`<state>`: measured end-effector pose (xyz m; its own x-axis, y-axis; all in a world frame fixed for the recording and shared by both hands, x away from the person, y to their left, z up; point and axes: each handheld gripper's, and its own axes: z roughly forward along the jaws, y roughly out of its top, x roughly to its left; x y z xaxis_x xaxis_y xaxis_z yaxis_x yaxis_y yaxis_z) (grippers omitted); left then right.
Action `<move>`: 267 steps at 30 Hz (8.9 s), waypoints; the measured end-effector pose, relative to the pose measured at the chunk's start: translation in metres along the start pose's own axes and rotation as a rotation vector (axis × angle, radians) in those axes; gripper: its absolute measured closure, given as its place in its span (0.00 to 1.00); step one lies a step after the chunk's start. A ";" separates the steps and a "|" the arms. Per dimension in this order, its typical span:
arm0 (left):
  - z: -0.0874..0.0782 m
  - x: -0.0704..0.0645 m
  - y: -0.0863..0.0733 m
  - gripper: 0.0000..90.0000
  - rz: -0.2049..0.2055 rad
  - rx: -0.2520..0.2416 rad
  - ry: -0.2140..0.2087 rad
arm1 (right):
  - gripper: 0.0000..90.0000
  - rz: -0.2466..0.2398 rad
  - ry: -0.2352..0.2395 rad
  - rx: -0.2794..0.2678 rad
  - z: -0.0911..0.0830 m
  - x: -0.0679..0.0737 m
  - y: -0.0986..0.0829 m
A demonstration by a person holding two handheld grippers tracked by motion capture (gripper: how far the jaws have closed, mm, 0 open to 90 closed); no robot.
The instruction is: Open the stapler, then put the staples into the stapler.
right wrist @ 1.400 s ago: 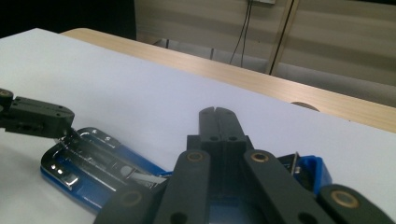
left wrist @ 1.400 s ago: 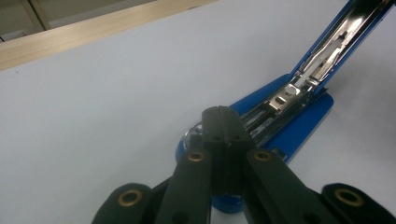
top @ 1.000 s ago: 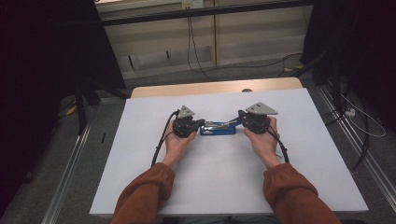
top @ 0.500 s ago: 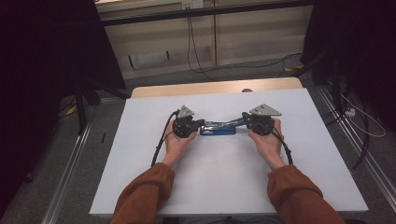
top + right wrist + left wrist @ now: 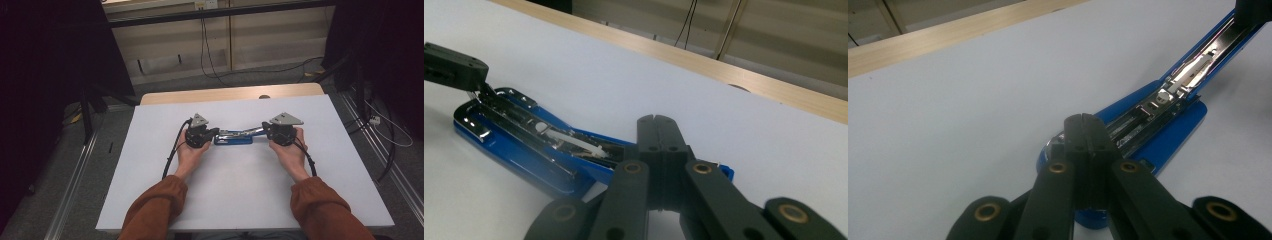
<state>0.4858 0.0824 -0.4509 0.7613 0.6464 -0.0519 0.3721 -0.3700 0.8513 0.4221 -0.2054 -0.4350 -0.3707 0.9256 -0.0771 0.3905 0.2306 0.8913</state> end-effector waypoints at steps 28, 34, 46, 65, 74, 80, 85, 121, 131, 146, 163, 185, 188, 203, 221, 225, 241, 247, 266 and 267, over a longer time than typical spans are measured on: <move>0.000 0.003 0.000 1.00 -0.025 -0.001 -0.018 | 1.00 0.031 0.001 0.036 0.000 -0.013 -0.012; 0.000 0.002 0.000 1.00 -0.030 0.001 -0.018 | 1.00 0.033 0.002 0.035 0.000 -0.013 -0.012; -0.003 0.000 0.004 1.00 -0.011 -0.019 -0.004 | 1.00 0.032 0.002 0.018 -0.001 -0.015 -0.011; -0.011 -0.005 0.011 0.60 -0.013 -0.062 0.024 | 0.76 0.090 0.029 -0.055 -0.006 -0.021 -0.006; -0.014 0.003 0.011 0.17 -0.098 -0.067 0.044 | 0.39 0.106 0.112 -0.073 -0.005 -0.018 -0.004; -0.020 0.004 0.013 0.05 -0.107 -0.062 0.031 | 0.12 0.136 0.101 -0.073 -0.004 -0.019 -0.005; -0.028 0.006 0.012 0.04 -0.085 -0.055 0.018 | 0.07 0.139 0.102 -0.087 -0.007 -0.020 -0.004; -0.092 -0.013 -0.024 0.05 -0.039 -0.049 0.052 | 0.08 0.090 0.064 -0.101 -0.064 -0.034 -0.026; -0.116 -0.016 -0.035 0.04 -0.079 -0.095 0.066 | 0.09 0.102 0.074 -0.083 -0.081 -0.038 -0.038; -0.151 -0.019 -0.056 0.03 -0.093 -0.187 0.174 | 0.10 0.067 0.035 -0.064 -0.101 -0.036 -0.050; -0.174 -0.035 -0.068 0.03 -0.057 -0.176 0.156 | 0.08 0.094 0.139 0.016 -0.108 -0.037 -0.050; -0.196 -0.050 -0.079 0.03 -0.091 -0.199 0.170 | 0.07 0.102 0.299 0.217 -0.093 -0.057 -0.031; -0.195 -0.046 -0.080 0.03 -0.114 -0.191 0.174 | 0.09 0.091 0.305 0.235 -0.090 -0.058 -0.029; -0.192 -0.048 -0.078 0.03 -0.081 -0.191 0.165 | 0.28 0.006 0.333 0.327 -0.070 -0.066 -0.019; -0.190 -0.043 -0.081 0.03 -0.130 -0.178 0.156 | 0.55 -0.069 0.344 0.519 -0.076 -0.071 -0.025; -0.190 -0.043 -0.081 0.03 -0.132 -0.172 0.155 | 0.61 -0.075 0.359 0.557 -0.077 -0.071 -0.027; -0.187 -0.044 -0.082 0.03 -0.127 -0.156 0.141 | 0.79 -0.118 0.373 0.632 -0.073 -0.068 -0.037; -0.188 -0.044 -0.082 0.03 -0.128 -0.154 0.143 | 0.82 -0.129 0.376 0.628 -0.074 -0.068 -0.038; -0.188 -0.043 -0.082 0.03 -0.127 -0.153 0.147 | 0.88 -0.131 0.364 0.619 -0.074 -0.068 -0.038; -0.188 -0.043 -0.082 0.03 -0.128 -0.154 0.144 | 0.88 -0.133 0.366 0.617 -0.074 -0.068 -0.038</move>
<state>0.3227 0.2099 -0.4202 0.6255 0.7739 -0.0990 0.3670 -0.1799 0.9127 0.3698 -0.2991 -0.4304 -0.6638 0.7432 0.0832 0.6863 0.5612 0.4626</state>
